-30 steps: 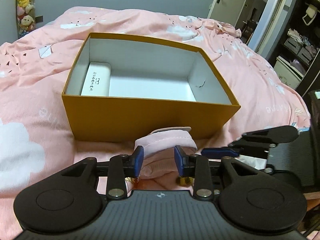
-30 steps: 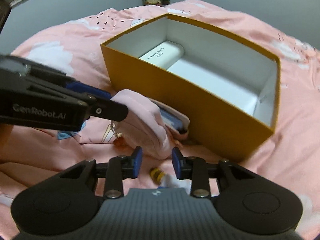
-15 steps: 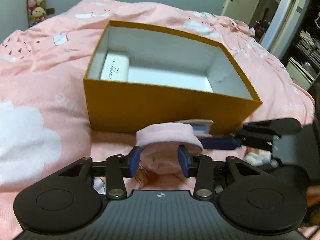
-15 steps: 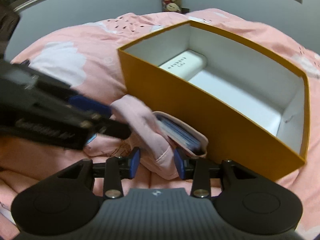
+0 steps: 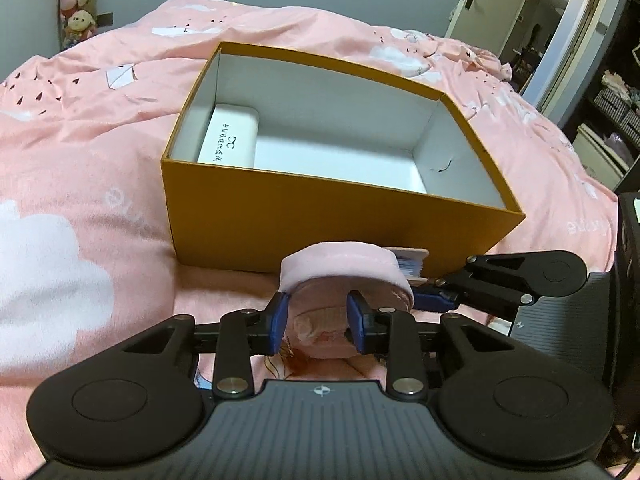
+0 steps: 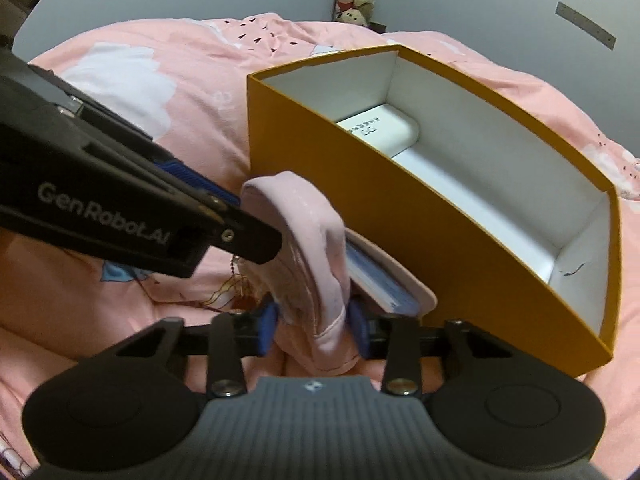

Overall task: Organize objects
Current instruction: 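Close the right gripper on the pink pouch held by the left gripper, then grasp the pink card wallet with the left gripper while the right holds the pouch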

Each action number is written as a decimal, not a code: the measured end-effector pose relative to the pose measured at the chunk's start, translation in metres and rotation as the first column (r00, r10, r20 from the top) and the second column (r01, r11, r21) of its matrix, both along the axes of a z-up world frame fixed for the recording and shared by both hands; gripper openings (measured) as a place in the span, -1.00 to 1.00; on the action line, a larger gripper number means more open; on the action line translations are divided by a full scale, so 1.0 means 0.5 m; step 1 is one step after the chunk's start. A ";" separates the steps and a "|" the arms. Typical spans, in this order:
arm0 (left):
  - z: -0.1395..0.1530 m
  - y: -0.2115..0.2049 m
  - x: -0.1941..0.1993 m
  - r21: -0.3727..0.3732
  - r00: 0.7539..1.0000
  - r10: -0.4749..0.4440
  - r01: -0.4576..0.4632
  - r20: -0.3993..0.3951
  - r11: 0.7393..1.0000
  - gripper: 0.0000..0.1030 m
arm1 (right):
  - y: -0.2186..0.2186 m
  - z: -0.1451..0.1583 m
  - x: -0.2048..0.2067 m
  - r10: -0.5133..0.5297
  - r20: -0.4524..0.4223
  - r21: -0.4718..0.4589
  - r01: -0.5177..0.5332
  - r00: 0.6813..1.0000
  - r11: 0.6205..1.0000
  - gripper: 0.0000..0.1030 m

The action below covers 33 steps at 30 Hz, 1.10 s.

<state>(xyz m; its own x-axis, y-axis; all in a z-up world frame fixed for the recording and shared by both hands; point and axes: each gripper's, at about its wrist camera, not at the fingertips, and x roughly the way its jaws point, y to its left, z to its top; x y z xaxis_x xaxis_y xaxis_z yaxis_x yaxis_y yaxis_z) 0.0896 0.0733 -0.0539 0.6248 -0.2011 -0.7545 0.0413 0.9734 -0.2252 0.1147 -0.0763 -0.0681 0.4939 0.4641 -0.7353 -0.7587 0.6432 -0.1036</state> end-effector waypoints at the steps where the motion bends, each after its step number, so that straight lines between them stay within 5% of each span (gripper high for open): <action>1: 0.004 0.000 -0.003 -0.009 1.000 -0.006 0.006 0.005 1.000 -0.31 | -0.004 0.003 0.000 -0.008 -0.001 0.006 0.008 1.000 1.000 -0.41; 8: 0.029 -0.005 -0.023 -0.026 0.998 -0.043 0.044 0.042 0.999 -0.07 | -0.055 0.042 -0.018 -0.051 -0.019 0.014 0.052 0.998 0.999 -0.56; 17: 0.020 -0.005 -0.013 -0.080 0.999 -0.037 0.036 -0.006 0.996 0.07 | -0.147 0.110 -0.029 -0.165 -0.051 0.044 0.167 0.985 0.985 -0.57; 24: 0.000 0.003 0.022 -0.155 0.996 -0.005 -0.008 -0.084 0.988 0.20 | -0.223 0.110 0.006 -0.350 -0.125 0.028 0.356 0.928 0.934 -0.58; 33: -0.072 -0.008 0.086 -0.164 0.969 0.043 -0.085 -0.243 0.983 0.42 | -0.241 0.100 0.030 -0.371 -0.209 0.056 0.390 0.905 0.919 -0.58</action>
<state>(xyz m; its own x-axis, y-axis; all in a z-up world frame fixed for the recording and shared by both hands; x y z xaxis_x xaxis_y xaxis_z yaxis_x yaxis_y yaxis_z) 0.1327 0.0691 -0.0901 0.4477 -0.3061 -0.8401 -0.0946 0.9181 -0.3849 0.1297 -0.1966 -0.0180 0.5020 0.3405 -0.7950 -0.4529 0.8866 0.0938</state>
